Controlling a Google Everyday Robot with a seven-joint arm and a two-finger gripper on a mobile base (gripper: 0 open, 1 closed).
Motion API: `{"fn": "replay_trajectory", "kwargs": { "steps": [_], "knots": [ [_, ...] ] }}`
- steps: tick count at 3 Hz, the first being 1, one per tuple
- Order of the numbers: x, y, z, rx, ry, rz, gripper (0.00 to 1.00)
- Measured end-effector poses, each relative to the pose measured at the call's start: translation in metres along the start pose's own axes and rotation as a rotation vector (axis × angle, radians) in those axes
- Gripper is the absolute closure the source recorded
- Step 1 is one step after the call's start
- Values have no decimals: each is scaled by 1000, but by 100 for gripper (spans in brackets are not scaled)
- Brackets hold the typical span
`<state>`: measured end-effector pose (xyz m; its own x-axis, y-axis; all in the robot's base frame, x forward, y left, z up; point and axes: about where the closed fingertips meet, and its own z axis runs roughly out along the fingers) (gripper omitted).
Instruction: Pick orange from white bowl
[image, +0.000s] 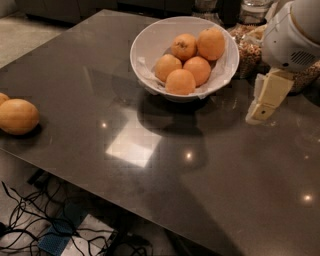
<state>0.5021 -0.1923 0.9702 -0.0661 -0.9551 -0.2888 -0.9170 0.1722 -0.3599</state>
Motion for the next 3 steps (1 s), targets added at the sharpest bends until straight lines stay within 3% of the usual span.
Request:
{"fn": "replay_trajectory", "kwargs": {
  "steps": [2,3],
  "knots": [
    [-24,-75,52,93,-128,-125,0],
    [-25,-77,52,94,-128,-127,0]
  ]
}}
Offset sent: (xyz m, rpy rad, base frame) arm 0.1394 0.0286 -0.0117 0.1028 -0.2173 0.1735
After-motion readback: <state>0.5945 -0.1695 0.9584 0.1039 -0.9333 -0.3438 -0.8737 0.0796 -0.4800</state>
